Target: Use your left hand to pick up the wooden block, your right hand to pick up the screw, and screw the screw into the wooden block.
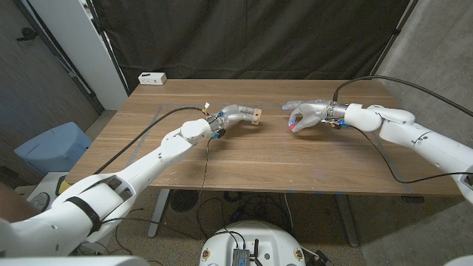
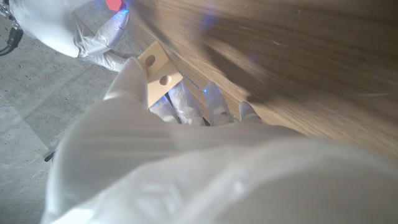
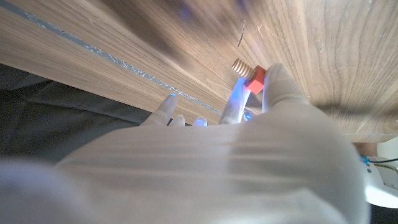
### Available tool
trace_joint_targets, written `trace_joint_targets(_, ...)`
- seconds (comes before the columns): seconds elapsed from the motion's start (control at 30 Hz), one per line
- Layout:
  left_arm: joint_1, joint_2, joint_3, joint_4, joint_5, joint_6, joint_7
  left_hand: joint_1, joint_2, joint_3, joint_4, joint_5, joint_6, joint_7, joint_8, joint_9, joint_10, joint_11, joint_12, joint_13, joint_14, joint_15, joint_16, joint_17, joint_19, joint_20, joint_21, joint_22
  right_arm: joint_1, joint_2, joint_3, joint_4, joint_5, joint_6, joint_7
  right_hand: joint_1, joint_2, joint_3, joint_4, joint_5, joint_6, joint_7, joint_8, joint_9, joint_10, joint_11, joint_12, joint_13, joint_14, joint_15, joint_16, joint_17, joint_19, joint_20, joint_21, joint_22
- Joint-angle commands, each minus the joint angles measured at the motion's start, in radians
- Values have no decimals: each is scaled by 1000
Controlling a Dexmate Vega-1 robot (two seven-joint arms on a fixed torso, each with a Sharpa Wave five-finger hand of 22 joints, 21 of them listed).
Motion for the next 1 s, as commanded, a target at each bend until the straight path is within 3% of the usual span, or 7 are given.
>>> trace_joint_targets(0.03,-24,-22,9,49,10,-41,-21,3,10,1,3,-2,11,1,8,4,-4,1,4,2,0,0,4,2,-1,7,9,5,-46,-9,66,-53,114,-56,56,2,2,3,4,5,15,-1,10,6,11,-1,3,3,6,-5,9,5,11,0,5,1)
trace_joint_targets(1.0,-54,-55,23,125,26,-101,-34,5,12,-1,2,-2,9,2,8,4,-6,1,4,2,0,0,4,2,1,7,9,5,-129,-12,166,-150,395,-232,134,8,6,1,3,-1,34,4,27,12,33,11,1,3,18,5,12,3,21,-4,4,1)
